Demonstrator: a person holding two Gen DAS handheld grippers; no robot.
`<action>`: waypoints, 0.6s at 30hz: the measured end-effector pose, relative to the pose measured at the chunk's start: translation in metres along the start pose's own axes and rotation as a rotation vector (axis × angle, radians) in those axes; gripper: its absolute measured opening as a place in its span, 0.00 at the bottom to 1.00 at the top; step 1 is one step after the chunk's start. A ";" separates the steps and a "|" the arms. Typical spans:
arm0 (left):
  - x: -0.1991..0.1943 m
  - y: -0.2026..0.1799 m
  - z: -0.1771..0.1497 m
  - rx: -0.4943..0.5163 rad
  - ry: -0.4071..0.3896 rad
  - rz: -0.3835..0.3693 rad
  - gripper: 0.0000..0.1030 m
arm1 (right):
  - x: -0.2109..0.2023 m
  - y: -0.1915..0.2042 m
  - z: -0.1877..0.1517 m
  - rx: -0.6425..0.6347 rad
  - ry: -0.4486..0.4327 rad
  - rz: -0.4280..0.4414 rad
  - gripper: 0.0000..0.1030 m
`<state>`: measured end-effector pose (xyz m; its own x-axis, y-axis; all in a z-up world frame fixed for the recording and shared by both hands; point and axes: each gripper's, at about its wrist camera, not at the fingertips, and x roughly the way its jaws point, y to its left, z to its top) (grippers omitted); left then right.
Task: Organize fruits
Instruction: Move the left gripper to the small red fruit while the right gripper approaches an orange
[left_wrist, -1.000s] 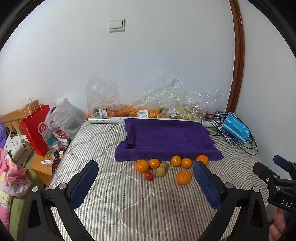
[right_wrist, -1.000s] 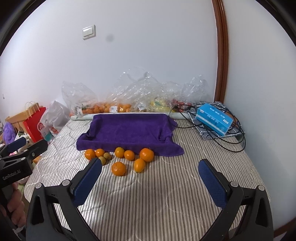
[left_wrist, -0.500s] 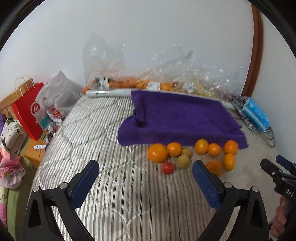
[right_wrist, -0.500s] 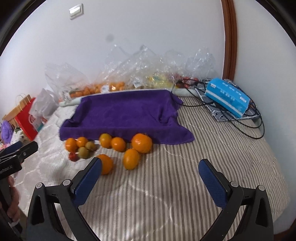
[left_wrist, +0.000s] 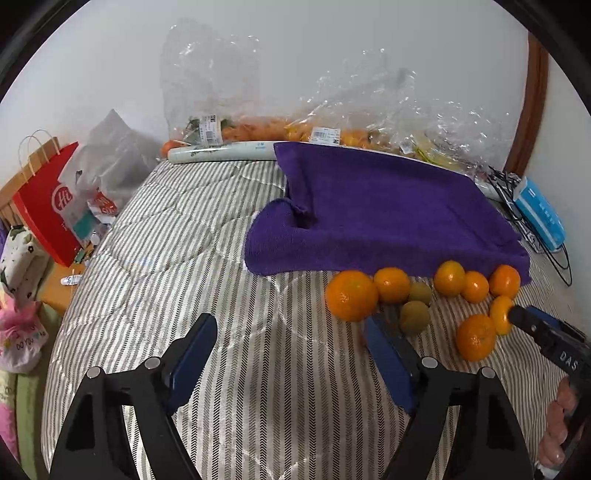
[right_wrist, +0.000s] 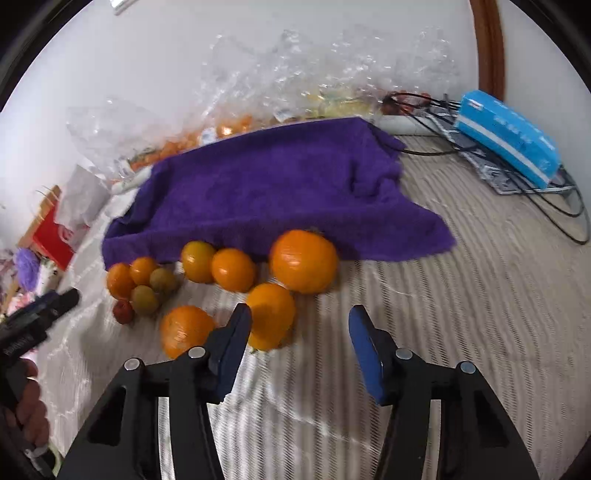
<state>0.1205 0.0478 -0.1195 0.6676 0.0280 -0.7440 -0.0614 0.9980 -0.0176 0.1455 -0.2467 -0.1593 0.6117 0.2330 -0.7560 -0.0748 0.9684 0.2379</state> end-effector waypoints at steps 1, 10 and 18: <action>0.000 0.000 -0.001 -0.006 -0.003 -0.004 0.78 | 0.002 0.000 0.001 -0.002 0.002 0.011 0.53; 0.011 -0.004 0.001 -0.045 0.022 -0.013 0.78 | 0.023 0.010 0.005 -0.057 0.045 0.019 0.51; 0.016 -0.003 -0.003 -0.094 0.062 -0.058 0.69 | 0.027 0.016 0.004 -0.154 0.066 0.024 0.32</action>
<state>0.1293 0.0447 -0.1334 0.6249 -0.0358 -0.7799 -0.0954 0.9880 -0.1218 0.1640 -0.2251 -0.1737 0.5558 0.2566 -0.7908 -0.2116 0.9635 0.1639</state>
